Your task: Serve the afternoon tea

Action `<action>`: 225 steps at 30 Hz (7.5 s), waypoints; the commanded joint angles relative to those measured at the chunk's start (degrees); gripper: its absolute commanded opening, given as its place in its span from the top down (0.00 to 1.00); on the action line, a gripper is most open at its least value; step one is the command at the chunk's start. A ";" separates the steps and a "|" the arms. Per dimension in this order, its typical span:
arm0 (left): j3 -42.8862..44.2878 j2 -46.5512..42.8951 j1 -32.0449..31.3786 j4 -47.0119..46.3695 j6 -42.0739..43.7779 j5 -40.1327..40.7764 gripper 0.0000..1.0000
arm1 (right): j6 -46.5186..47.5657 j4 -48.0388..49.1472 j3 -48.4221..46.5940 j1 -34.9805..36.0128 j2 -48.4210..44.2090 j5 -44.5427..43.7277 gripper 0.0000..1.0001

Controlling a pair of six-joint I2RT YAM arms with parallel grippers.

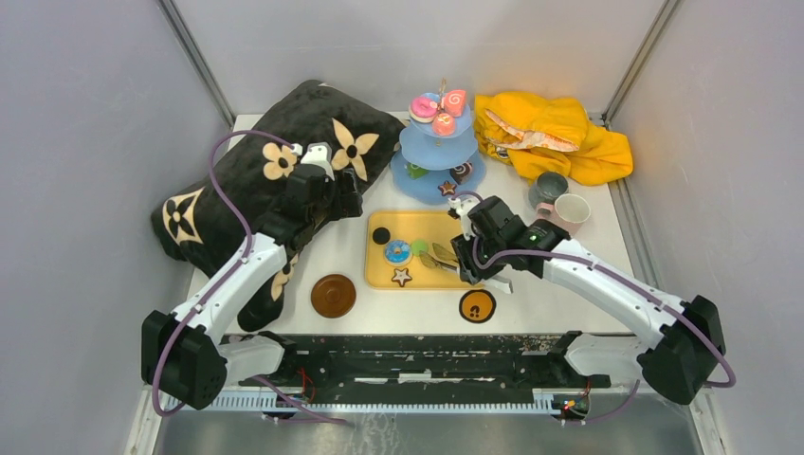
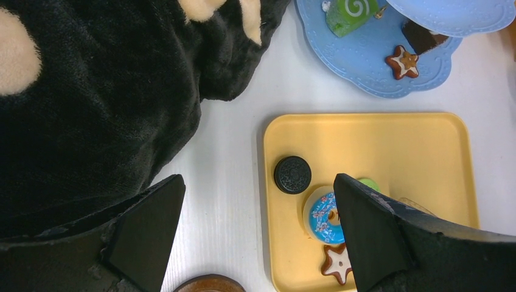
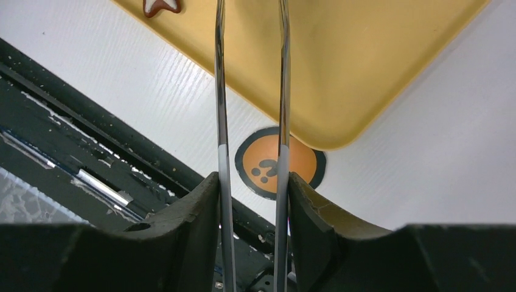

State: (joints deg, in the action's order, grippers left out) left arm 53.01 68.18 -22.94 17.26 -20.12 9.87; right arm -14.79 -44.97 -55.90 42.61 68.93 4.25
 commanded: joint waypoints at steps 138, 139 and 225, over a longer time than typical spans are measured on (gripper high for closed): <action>0.07 0.02 0.57 -3.02 0.22 0.18 0.01 | -9.94 22.65 -29.67 -9.55 27.54 -11.07 0.48; 0.05 0.02 0.59 -3.02 0.17 0.09 0.01 | -9.96 22.65 -29.50 -9.44 27.23 -10.95 0.48; -0.04 1.82 0.61 -4.58 -2.28 -3.12 0.00 | -6.15 3.11 4.83 5.84 -5.74 -12.49 0.56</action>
State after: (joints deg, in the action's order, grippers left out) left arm 52.49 69.84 -22.57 15.70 -20.14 7.14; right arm -21.10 -47.16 -49.95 48.36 62.24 -8.05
